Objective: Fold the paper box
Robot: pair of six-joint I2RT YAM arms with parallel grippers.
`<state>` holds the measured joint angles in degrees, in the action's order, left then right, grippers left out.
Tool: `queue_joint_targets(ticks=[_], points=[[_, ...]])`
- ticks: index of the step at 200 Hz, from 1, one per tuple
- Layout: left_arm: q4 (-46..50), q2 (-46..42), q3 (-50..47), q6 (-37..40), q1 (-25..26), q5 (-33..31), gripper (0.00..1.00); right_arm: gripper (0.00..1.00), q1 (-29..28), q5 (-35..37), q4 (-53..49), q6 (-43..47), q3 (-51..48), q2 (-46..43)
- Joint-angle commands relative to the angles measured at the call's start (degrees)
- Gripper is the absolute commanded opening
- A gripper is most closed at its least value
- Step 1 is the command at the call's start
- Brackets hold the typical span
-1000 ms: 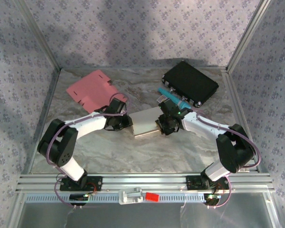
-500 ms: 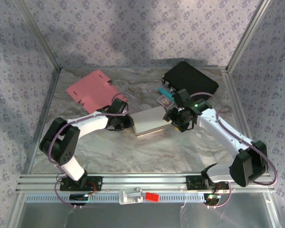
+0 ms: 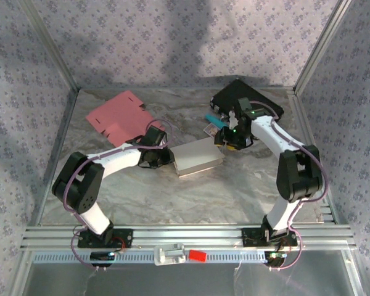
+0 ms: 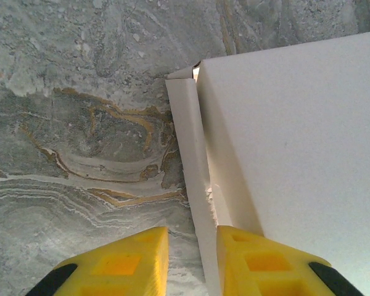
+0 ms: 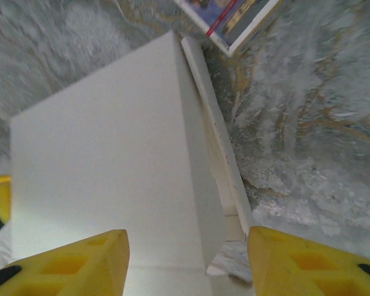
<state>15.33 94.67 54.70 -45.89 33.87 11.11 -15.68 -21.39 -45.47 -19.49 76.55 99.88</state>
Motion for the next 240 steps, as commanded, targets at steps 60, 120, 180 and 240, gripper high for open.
queue_joint_targets(ticks=[60,120,180,240], points=[[1.4,1.4,2.1,1.1,0.4,0.0,0.26,0.38,-1.3,-3.0,-1.1,7.6,0.4,4.5],[1.4,1.9,2.1,1.0,0.5,0.3,0.26,0.22,-3.1,2.4,-2.2,8.7,0.4,6.9],[3.5,-0.5,3.0,1.1,0.4,-0.6,0.28,0.2,-3.8,4.4,-1.7,7.3,0.1,7.1],[0.8,-0.3,3.0,-1.6,-0.6,3.6,0.34,0.2,-4.2,3.9,-2.1,7.3,0.5,7.2]])
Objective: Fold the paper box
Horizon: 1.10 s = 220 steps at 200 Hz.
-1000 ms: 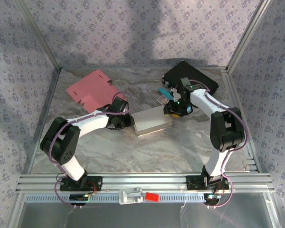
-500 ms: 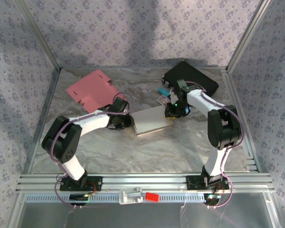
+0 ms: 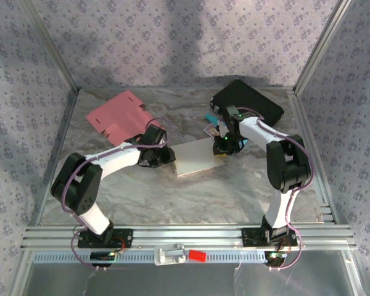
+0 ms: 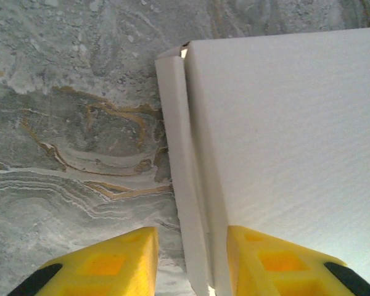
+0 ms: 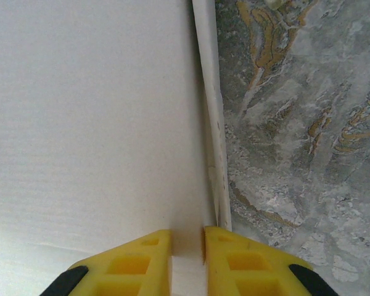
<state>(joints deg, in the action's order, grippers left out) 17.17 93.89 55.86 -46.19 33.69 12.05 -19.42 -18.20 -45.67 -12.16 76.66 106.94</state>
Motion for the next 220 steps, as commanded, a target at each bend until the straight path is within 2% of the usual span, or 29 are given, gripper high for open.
queue_joint_targets(ticks=[1,32,104,154,220], points=[[-1.1,0.6,1.8,-1.5,-0.4,2.7,0.34,0.2,-0.5,0.7,-1.9,-0.1,0.4,0.1],[-3.0,0.9,1.8,-3.4,-0.4,2.8,0.35,0.19,-0.7,0.7,-2.0,-0.3,0.4,0.3],[-1.7,5.5,2.5,-2.2,-0.2,2.7,0.33,0.18,-1.1,0.3,-1.8,-0.6,0.5,0.5],[-2.8,6.7,2.0,-2.0,0.3,1.5,0.24,0.18,-1.0,-0.2,-2.3,0.3,0.6,0.2],[-2.4,4.3,-0.3,-0.4,0.1,0.7,0.16,0.41,4.0,-3.9,1.9,1.5,-1.7,-5.4]])
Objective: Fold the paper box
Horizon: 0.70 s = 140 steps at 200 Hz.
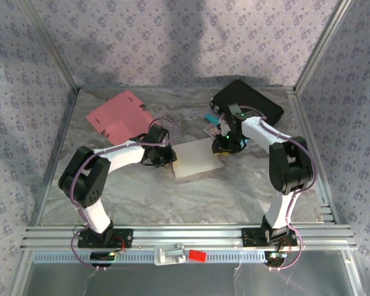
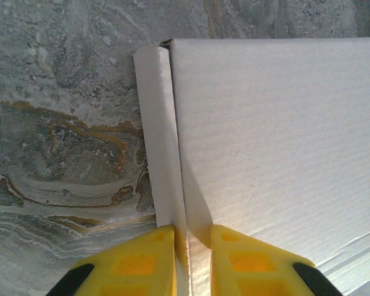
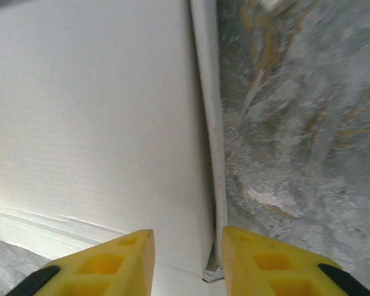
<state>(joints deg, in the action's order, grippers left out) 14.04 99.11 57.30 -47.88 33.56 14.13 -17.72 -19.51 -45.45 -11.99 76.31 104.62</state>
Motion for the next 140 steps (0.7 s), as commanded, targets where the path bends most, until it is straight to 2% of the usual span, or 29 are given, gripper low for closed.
queue_joint_targets(ticks=[1,23,40,90,123,140], points=[[0.7,-1.0,-1.8,1.3,0.3,-1.3,0.16,0.41,2.4,-2.7,1.9,1.4,-1.5,-3.1],[-1.2,-1.8,-3.8,1.1,-0.1,-0.3,0.16,0.54,2.4,-5.8,4.1,3.6,-2.0,-1.4],[-1.7,-1.6,-4.3,1.1,-0.2,0.3,0.15,0.55,2.3,-6.0,4.1,4.0,-1.2,1.4],[-2.1,-1.8,-4.7,1.1,-0.3,0.3,0.15,0.47,0.0,-7.0,7.7,4.3,-1.5,5.7],[-2.4,-2.1,-5.6,1.2,-0.6,0.5,0.15,0.36,-1.1,-7.5,7.8,3.3,-1.3,5.7],[-2.3,-2.7,-6.5,1.4,-0.8,0.4,0.15,0.28,-1.8,-7.8,7.4,2.7,-1.7,4.7]])
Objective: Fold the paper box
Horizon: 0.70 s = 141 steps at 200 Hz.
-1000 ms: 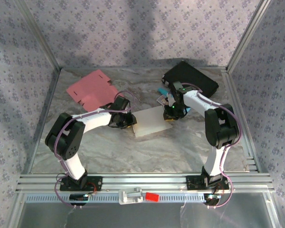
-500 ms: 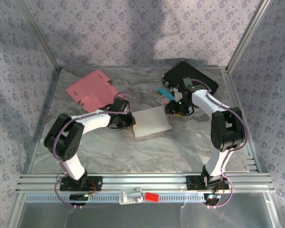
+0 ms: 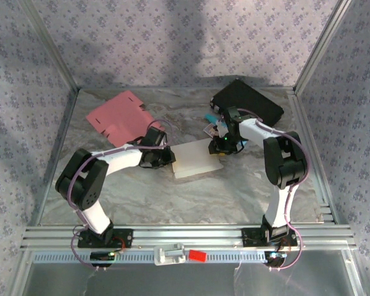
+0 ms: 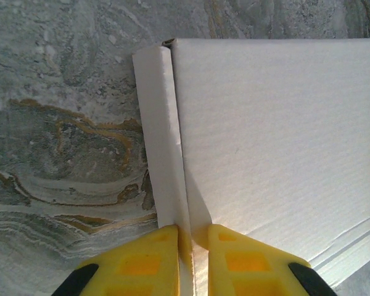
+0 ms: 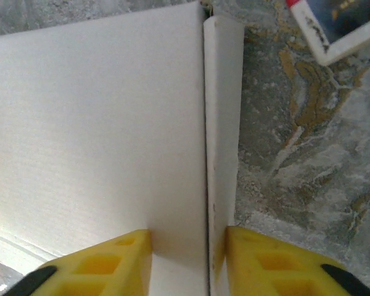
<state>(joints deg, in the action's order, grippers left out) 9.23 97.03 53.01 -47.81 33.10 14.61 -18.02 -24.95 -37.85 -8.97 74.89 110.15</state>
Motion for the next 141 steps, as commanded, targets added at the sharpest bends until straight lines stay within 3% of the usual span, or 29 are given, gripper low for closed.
queue_joint_targets(ticks=[1,40,80,111,141], points=[[2.4,-0.7,-2.3,1.3,-0.4,-0.1,0.15,0.27,-1.5,-2.3,-0.3,-0.3,-0.3,-0.9],[-2.0,-4.7,-8.3,1.1,-1.4,0.8,0.13,0.26,-3.2,-1.8,-0.6,-2.8,-4.1,-6.3],[-6.5,-8.4,-14.3,4.1,-3.6,4.3,0.12,0.42,-2.1,-2.3,4.4,-4.1,-12.1,-13.4],[-8.3,-9.0,-17.5,5.3,-6.5,7.6,0.11,0.54,2.6,-10.2,12.4,-6.8,-18.0,-17.3],[-8.8,-8.4,-17.9,5.7,-7.3,8.2,0.11,0.58,2.9,-16.0,11.5,-5.2,-16.6,-12.9]])
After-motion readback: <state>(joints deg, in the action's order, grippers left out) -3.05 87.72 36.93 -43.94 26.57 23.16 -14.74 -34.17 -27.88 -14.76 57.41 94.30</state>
